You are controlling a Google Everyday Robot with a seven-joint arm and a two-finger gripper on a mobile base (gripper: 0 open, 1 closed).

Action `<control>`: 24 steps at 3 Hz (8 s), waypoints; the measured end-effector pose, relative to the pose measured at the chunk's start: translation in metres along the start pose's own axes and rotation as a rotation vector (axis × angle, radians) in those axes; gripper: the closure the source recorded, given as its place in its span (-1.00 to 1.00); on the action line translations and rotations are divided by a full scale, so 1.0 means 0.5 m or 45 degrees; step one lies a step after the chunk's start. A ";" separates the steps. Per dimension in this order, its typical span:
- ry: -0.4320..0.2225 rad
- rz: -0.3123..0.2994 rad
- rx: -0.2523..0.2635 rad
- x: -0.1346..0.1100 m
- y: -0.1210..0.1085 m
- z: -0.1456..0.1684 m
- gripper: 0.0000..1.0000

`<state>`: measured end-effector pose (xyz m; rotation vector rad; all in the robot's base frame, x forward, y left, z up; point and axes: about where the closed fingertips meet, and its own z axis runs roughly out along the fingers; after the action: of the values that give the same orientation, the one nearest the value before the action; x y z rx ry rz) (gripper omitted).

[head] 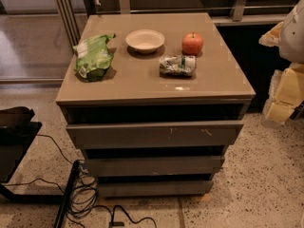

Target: Open middle drawer

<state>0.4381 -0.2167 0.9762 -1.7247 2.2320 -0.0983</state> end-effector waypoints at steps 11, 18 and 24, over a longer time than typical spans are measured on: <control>-0.502 -0.077 -0.143 0.036 0.232 0.798 -1.00; -0.548 -0.060 -0.007 0.090 0.170 1.040 -1.00; -0.666 -0.032 -0.098 0.073 0.075 1.164 -1.00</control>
Offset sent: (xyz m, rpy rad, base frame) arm -0.0150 0.0002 -0.0528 0.1030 0.0183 0.1043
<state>0.5635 -0.1611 0.4079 -1.5858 1.8456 0.3939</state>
